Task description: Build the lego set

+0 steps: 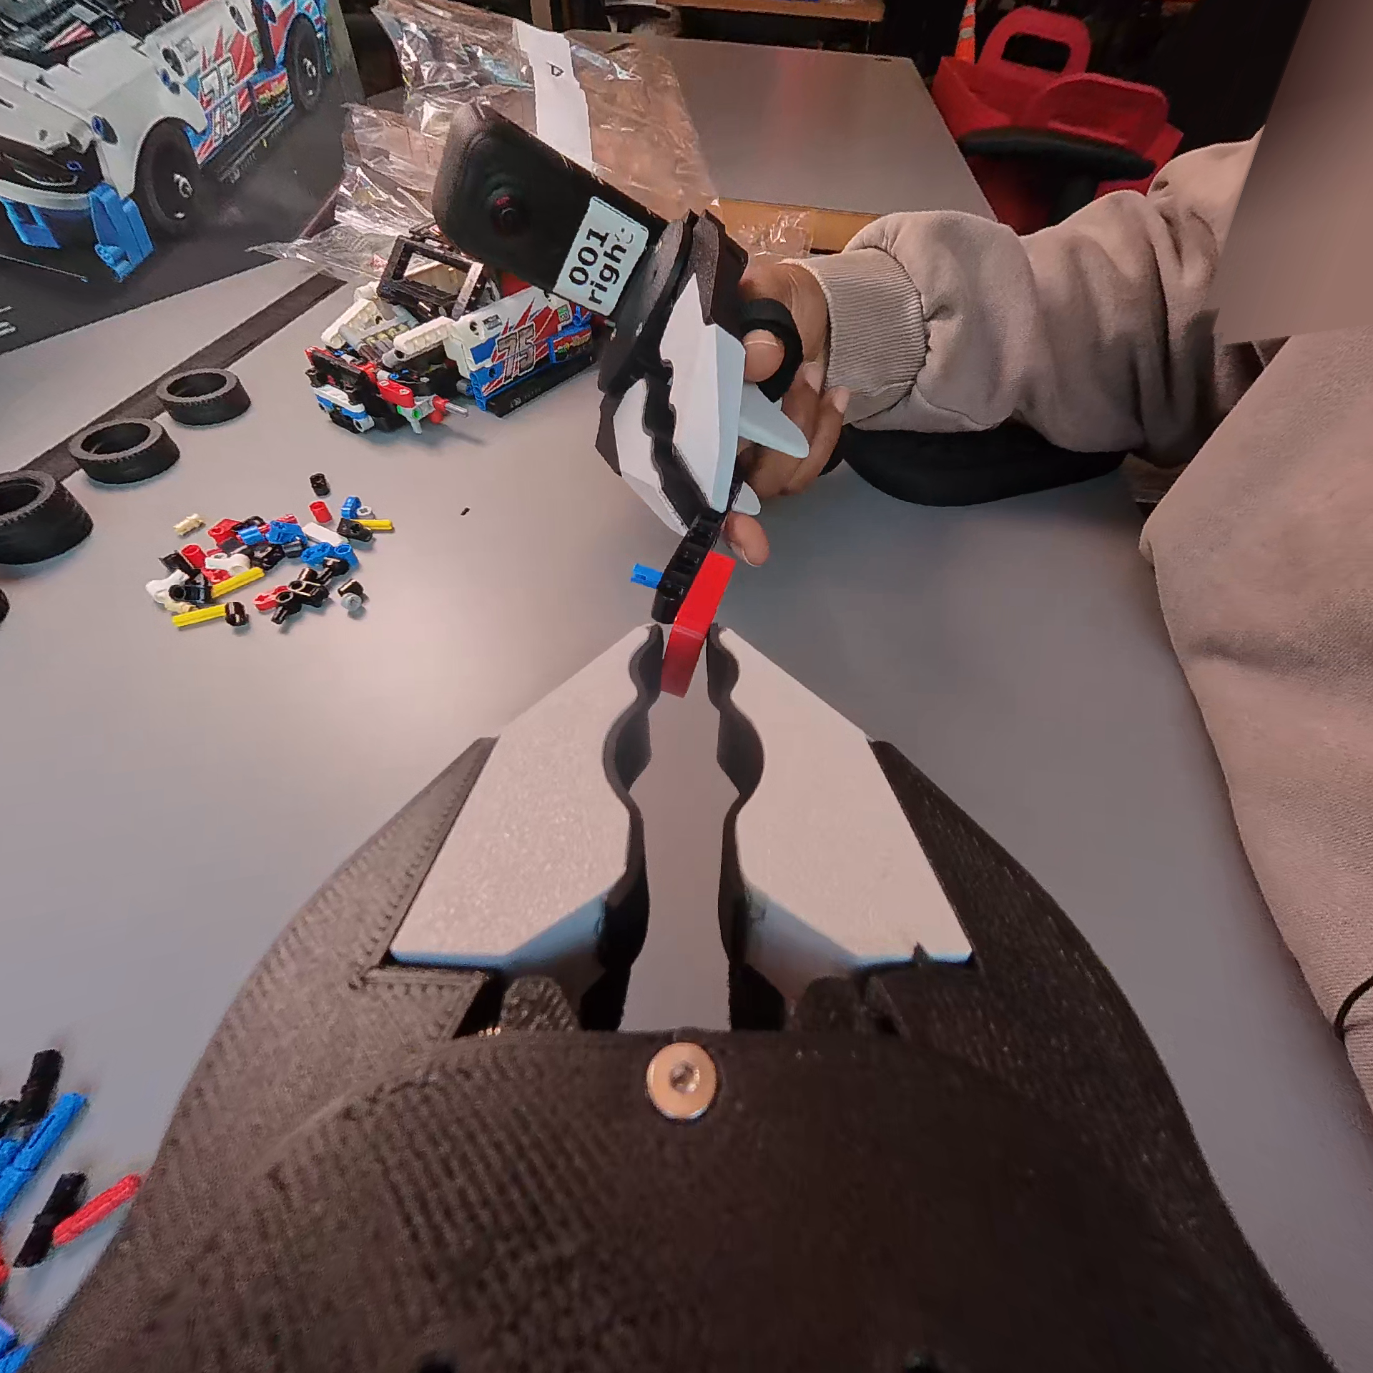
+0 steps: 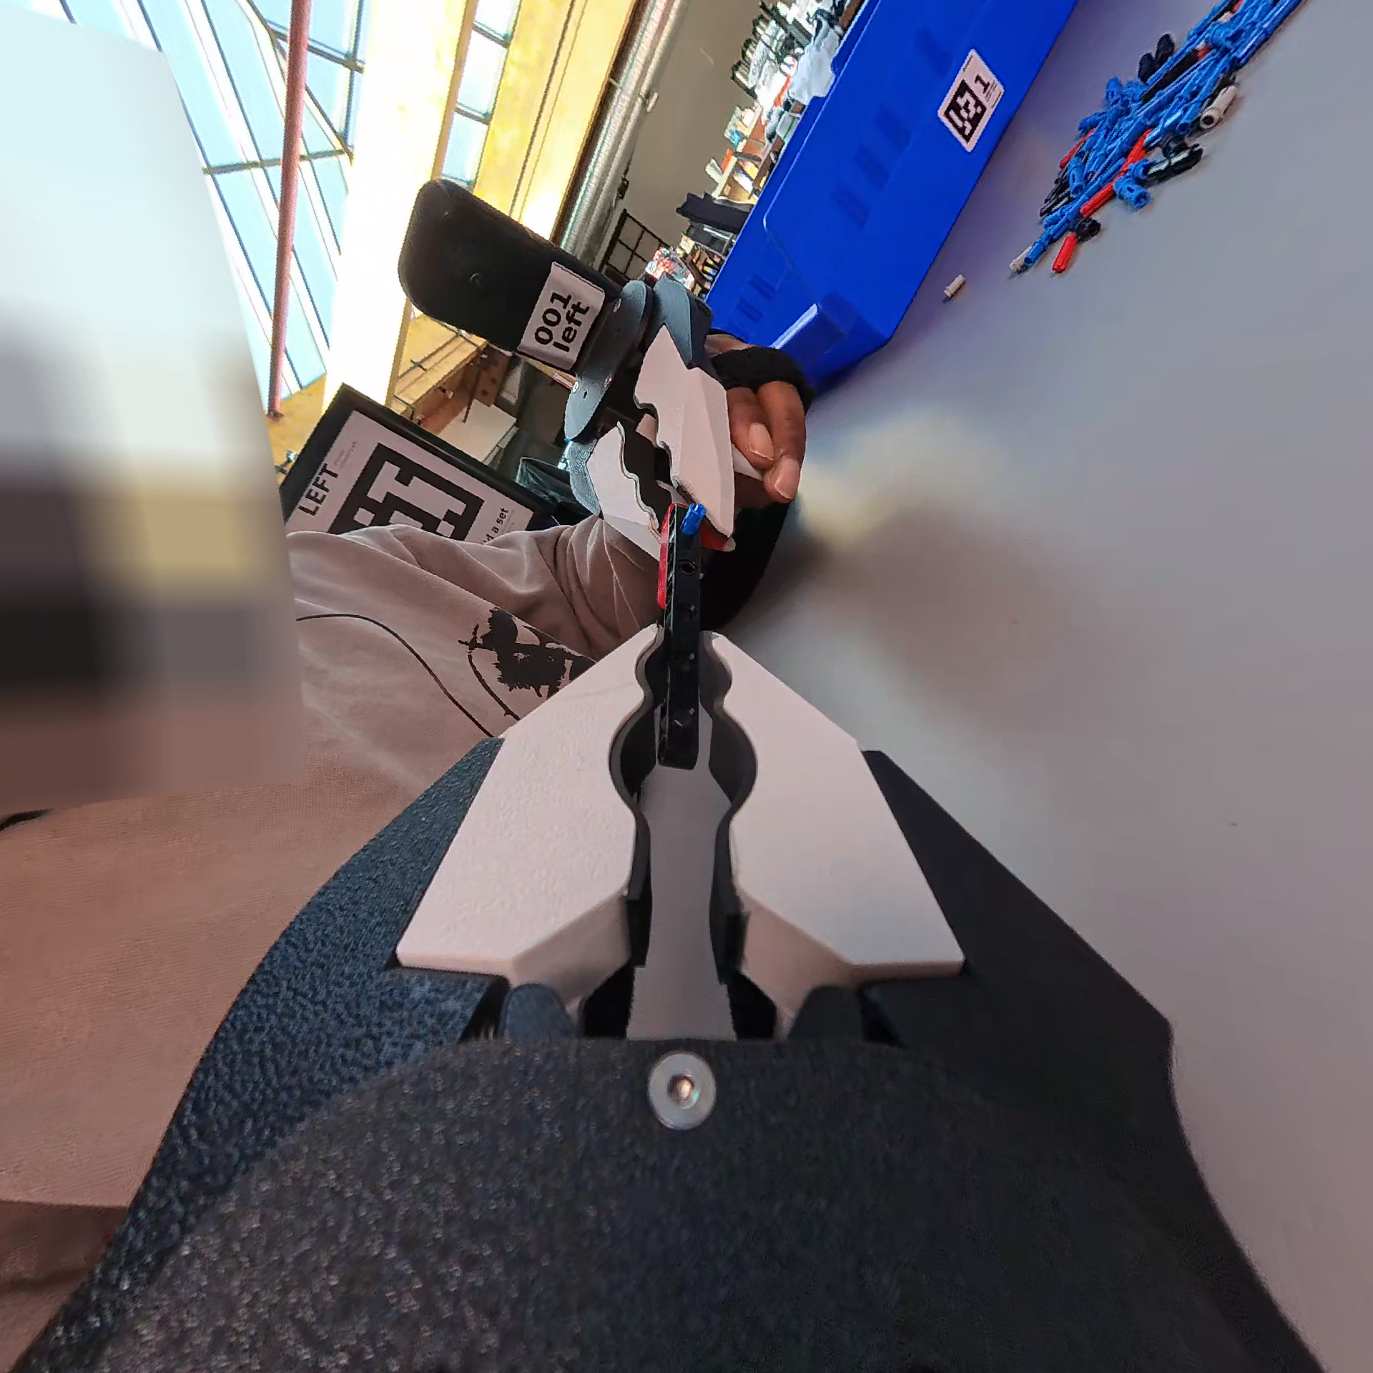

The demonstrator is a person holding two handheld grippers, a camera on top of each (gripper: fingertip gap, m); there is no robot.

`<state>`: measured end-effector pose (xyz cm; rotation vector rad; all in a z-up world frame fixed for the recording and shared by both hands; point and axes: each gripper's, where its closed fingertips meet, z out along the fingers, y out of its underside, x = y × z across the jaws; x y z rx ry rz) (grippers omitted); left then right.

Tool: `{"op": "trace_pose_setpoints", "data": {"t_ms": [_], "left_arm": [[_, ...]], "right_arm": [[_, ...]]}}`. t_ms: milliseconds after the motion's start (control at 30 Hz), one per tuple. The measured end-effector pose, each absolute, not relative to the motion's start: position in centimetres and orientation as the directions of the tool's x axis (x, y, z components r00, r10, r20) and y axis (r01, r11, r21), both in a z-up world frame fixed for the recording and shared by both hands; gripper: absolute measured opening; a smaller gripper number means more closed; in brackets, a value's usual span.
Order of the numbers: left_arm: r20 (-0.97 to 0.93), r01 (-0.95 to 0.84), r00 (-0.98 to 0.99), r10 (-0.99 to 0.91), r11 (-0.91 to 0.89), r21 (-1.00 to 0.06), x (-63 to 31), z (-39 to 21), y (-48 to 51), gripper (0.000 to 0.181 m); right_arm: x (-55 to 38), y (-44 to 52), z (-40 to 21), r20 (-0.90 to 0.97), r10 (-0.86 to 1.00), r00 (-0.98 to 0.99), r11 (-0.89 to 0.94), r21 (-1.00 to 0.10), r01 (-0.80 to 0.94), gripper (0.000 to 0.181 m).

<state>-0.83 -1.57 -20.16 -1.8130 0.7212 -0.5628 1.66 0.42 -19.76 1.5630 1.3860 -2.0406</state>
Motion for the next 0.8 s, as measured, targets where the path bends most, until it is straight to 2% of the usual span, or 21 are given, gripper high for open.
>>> {"op": "trace_pose_setpoints", "data": {"t_ms": [333, 500, 600, 667, 733, 800], "left_arm": [[0.059, -0.18, 0.702, -0.71, -0.256, -0.95, -0.7, -19.5, -1.7, 0.009], [0.004, -0.23, 0.712, -0.702, -0.239, -0.944, -0.9, -20.1, -1.6, 0.011], [-0.05, -0.292, 0.723, -0.689, -0.239, -0.926, -1.3, -21.0, -1.4, 0.017], [-0.041, -0.311, 0.719, -0.694, -0.269, -0.911, -1.3, -21.9, -1.4, 0.024], [-0.012, -0.309, 0.715, -0.699, -0.301, -0.902, -1.3, -22.4, -1.5, 0.03], [0.002, -0.304, 0.723, -0.69, -0.321, -0.897, -1.7, -22.8, -1.4, 0.03]], "right_arm": [[1.7, 0.4, -19.3, -0.85, 0.313, -0.424, -0.551, -0.526, 0.647, 0.005], [1.5, 0.5, -19.6, -0.783, 0.424, -0.455, -0.497, -0.621, 0.605, 0.005], [1.4, 0.7, -20.0, -0.611, 0.614, -0.499, -0.35, -0.778, 0.521, 0.005], [1.3, 0.8, -20.8, -0.413, 0.744, -0.525, -0.163, -0.874, 0.457, 0.006], [1.4, 0.9, -21.9, -0.2, 0.818, -0.54, 0.046, -0.912, 0.407, 0.006], [1.5, 0.8, -23.2, -0.051, 0.836, -0.546, 0.204, -0.895, 0.396, 0.006]]}}
